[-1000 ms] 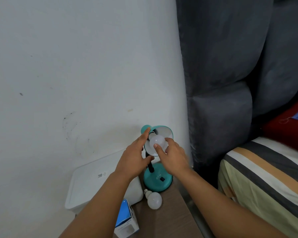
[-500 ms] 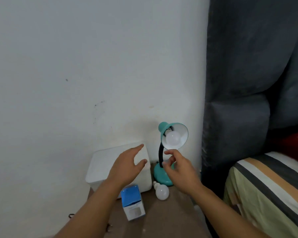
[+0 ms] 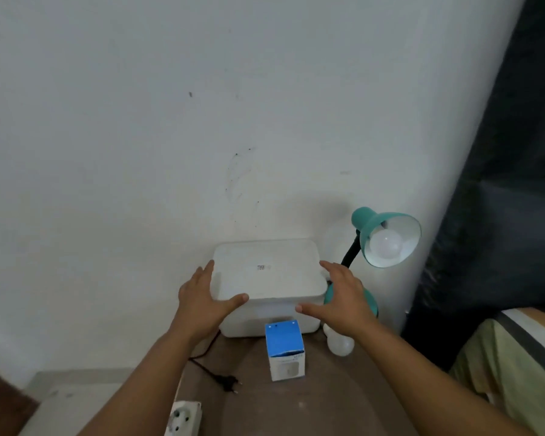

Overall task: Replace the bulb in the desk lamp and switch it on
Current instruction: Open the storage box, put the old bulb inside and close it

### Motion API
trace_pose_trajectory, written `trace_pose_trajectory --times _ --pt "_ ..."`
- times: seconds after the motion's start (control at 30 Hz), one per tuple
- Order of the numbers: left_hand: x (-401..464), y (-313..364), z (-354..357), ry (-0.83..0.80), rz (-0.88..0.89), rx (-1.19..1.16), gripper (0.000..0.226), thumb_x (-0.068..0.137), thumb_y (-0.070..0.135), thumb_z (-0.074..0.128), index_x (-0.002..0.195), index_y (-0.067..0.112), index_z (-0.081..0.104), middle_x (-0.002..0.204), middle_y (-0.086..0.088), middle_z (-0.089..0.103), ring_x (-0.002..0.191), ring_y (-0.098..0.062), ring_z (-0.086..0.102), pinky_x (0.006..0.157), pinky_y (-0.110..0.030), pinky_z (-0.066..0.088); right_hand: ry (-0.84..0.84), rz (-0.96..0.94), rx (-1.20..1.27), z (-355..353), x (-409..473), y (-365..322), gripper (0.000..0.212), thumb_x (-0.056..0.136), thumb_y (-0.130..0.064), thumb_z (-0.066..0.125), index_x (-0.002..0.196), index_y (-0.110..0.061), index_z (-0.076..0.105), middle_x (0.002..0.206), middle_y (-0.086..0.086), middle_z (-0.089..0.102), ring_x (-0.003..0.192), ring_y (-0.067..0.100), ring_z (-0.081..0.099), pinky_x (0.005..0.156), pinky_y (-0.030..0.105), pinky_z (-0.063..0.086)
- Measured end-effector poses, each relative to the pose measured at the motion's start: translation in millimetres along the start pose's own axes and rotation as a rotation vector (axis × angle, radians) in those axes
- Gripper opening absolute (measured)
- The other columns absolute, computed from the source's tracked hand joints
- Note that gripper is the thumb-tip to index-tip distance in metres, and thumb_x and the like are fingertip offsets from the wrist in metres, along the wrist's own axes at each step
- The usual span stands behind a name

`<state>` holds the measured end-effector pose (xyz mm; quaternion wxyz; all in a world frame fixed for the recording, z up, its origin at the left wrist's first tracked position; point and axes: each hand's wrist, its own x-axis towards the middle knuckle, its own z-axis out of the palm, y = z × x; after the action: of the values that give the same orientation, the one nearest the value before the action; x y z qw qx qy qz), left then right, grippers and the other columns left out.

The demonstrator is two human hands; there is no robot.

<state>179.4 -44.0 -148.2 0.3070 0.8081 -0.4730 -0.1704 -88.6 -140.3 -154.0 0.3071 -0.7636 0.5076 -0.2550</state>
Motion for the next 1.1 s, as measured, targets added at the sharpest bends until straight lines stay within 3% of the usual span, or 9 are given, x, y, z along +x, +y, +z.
trace_pose_trajectory --times 0.13,0.27,0.4,0.47,0.53,0.63,0.8,1.0,1.1 --pt "15.1 -15.3 1.3 -0.079 -0.062 -0.047 0.142 0.051 0.084 0.074 0.159 0.029 -0.002 0.167 -0.002 0.009 0.152 -0.028 0.010 0.122 -0.051 0.016 -0.051 0.062 -0.019 9.0 19.8 -1.0 0.117 0.060 -0.062 0.084 0.154 -0.036 0.019 0.165 0.001 0.009 0.150 0.026 0.010 0.120 0.044 0.016" --pt "21.4 -20.8 2.9 -0.134 -0.073 -0.139 0.139 0.057 0.071 0.081 0.159 0.022 0.002 0.164 0.001 0.022 0.146 -0.022 0.029 0.116 -0.039 0.032 -0.114 0.090 0.005 19.5 31.9 5.8 0.122 0.063 -0.067 0.078 0.157 -0.029 0.012 0.165 0.002 0.010 0.150 0.024 0.016 0.121 0.044 0.021" --pt "21.3 -19.6 6.1 -0.135 -0.046 -0.175 0.117 0.071 0.049 0.084 0.158 0.019 0.011 0.142 0.012 0.041 0.119 -0.007 0.042 0.085 -0.013 0.037 -0.143 0.070 0.092 23.0 33.8 8.7 0.125 0.059 -0.069 0.079 0.156 -0.024 0.015 0.150 -0.005 0.039 0.134 0.017 0.043 0.112 0.041 0.040" --pt "20.7 -19.0 6.1 -0.120 -0.031 -0.170 0.114 0.073 0.046 0.084 0.158 0.018 0.014 0.131 0.015 0.041 0.113 -0.004 0.040 0.072 -0.005 0.035 -0.147 0.067 0.100 22.3 34.0 9.2 0.130 0.056 -0.071 0.079 0.157 -0.022 0.012 0.150 -0.005 0.040 0.132 0.016 0.044 0.111 0.041 0.042" --pt "20.0 -17.5 4.4 -0.114 -0.019 -0.164 0.117 0.071 0.047 0.084 0.158 0.017 0.013 0.139 0.009 0.046 0.113 -0.004 0.040 0.077 -0.008 0.037 -0.147 0.070 0.089 20.7 34.2 8.6 0.136 0.052 -0.077 0.075 0.158 -0.022 0.009 0.154 -0.003 0.037 0.134 0.017 0.042 0.111 0.041 0.041" --pt "18.3 -14.0 1.1 -0.096 -0.016 -0.166 0.119 0.070 0.048 0.084 0.159 0.015 0.011 0.149 -0.001 0.045 0.113 -0.004 0.040 0.087 -0.018 0.037 -0.140 0.081 0.097 18.2 32.1 5.1 0.126 0.064 -0.061 0.080 0.158 -0.019 0.007 0.156 0.000 0.034 0.136 0.018 0.039 0.112 0.036 0.038" --pt "15.3 -7.6 -5.5 -0.048 0.027 -0.184 0.116 0.070 0.047 0.085 0.158 0.017 0.015 0.142 0.009 0.046 0.115 -0.004 0.042 0.088 -0.017 0.038 -0.077 0.044 0.130 13.4 31.9 -1.1 0.119 0.069 -0.047 0.084 0.158 -0.021 0.010 0.156 -0.001 0.035 0.137 0.018 0.038 0.112 0.031 0.035" --pt "5.9 1.0 -18.5 0.011 0.083 -0.188 0.123 0.063 0.057 0.083 0.159 0.022 0.015 0.148 0.006 0.047 0.123 -0.010 0.046 0.097 -0.025 0.044 -0.043 -0.014 0.156 1.8 22.2 -13.9 0.125 0.061 -0.060 0.081 0.158 -0.027 0.009 0.158 -0.007 0.032 0.139 0.015 0.037 0.115 0.039 0.036" --pt "-15.2 3.1 -21.2 0.022 0.098 -0.169 0.120 0.067 0.054 0.084 0.159 0.023 0.014 0.140 0.015 0.045 0.120 -0.007 0.045 0.092 -0.021 0.042 -0.030 -0.009 0.158 -2.4 2.9 -13.3 0.128 0.057 -0.065 0.078 0.158 -0.028 0.009 0.158 -0.005 0.032 0.140 0.018 0.037 0.113 0.042 0.038"
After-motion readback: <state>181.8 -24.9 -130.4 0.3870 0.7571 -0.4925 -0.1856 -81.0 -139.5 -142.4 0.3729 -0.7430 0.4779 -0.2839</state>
